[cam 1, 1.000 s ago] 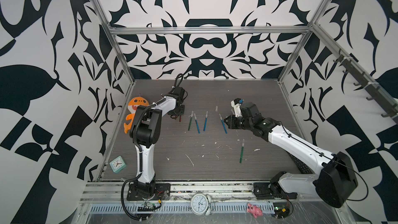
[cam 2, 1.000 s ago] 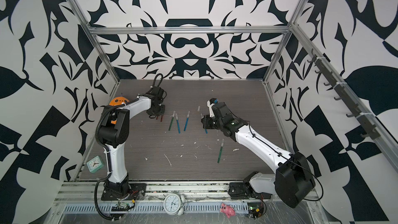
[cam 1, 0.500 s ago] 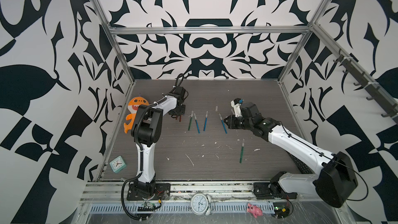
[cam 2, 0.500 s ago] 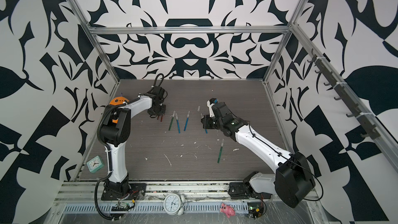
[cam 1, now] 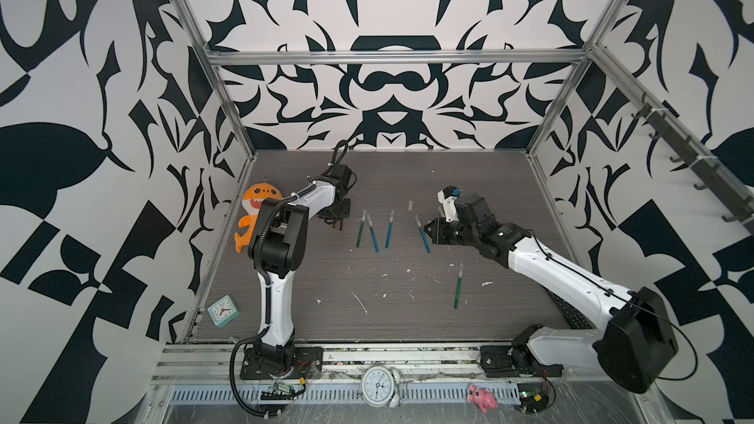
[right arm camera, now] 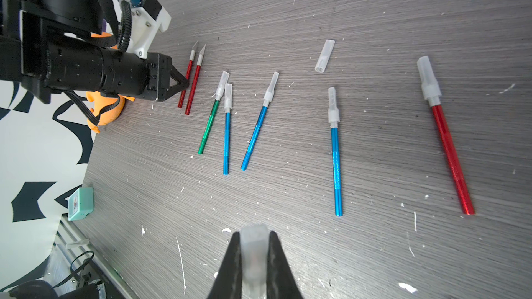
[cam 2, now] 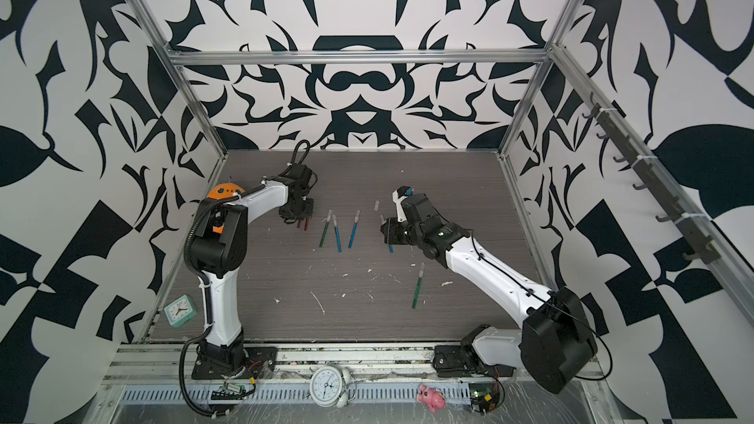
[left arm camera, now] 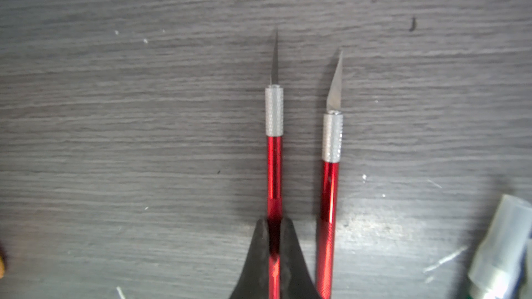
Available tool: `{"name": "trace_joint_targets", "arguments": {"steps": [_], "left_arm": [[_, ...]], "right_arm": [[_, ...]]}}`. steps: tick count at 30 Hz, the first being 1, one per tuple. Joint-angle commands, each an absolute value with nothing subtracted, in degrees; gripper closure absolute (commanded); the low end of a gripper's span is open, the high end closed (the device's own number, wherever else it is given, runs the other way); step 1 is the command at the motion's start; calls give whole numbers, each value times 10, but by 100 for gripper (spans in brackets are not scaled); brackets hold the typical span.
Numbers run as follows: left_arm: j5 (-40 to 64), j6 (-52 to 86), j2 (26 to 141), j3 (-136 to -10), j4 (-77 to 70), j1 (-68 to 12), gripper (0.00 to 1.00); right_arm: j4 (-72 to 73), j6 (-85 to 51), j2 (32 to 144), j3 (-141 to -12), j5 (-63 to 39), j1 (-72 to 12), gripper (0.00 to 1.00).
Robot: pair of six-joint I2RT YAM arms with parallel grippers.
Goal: Remove protective caps from carving knives
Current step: Place the carving knife at the center of the board, then place the protective sleeve at the center of the board.
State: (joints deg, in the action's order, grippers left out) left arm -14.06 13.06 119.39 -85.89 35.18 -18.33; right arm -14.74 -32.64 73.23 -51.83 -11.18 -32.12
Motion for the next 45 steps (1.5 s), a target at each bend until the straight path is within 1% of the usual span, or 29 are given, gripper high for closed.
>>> {"name": "trace_joint_targets", "arguments": {"steps": [1, 4, 12, 17, 23, 28, 30, 32, 33, 35, 41, 42, 45], "left_arm": [[-128, 139, 1204, -863, 397, -181, 89], [-132, 136, 1202, -863, 398, -181, 81], [-142, 129, 1184, -870, 400, -181, 69], [-147, 124, 1146, -880, 405, -181, 61], [-138, 130, 1054, -885, 401, -181, 43], [-125, 137, 967, -867, 398, -181, 26], [-115, 146, 932, -851, 397, -181, 17], [-98, 154, 900, -830, 397, -181, 5], [-93, 159, 881, -816, 395, -182, 3], [-87, 169, 845, -787, 391, -182, 0], [-81, 200, 735, -684, 375, -185, 1], [-80, 206, 702, -666, 372, -185, 0], [-84, 223, 661, -627, 381, -186, 1]], "right_arm": [[-131, -330, 722, -519, -115, -325, 100], [-131, -330, 723, -520, -115, -325, 100], [-139, -331, 728, -529, -116, -327, 100], [-145, -325, 730, -540, -110, -327, 100], [-168, -314, 752, -568, -103, -326, 100], [-225, -292, 812, -631, -83, -319, 100], [-236, -293, 844, -653, -92, -305, 100], [-230, -299, 875, -667, -112, -289, 100], [-230, -299, 892, -680, -114, -283, 100], [-245, -295, 930, -712, -114, -273, 100], [-296, -272, 1055, -824, -127, -222, 100], [-302, -271, 1072, -839, -131, -215, 100], [-328, -254, 1122, -889, -121, -208, 100]]}}
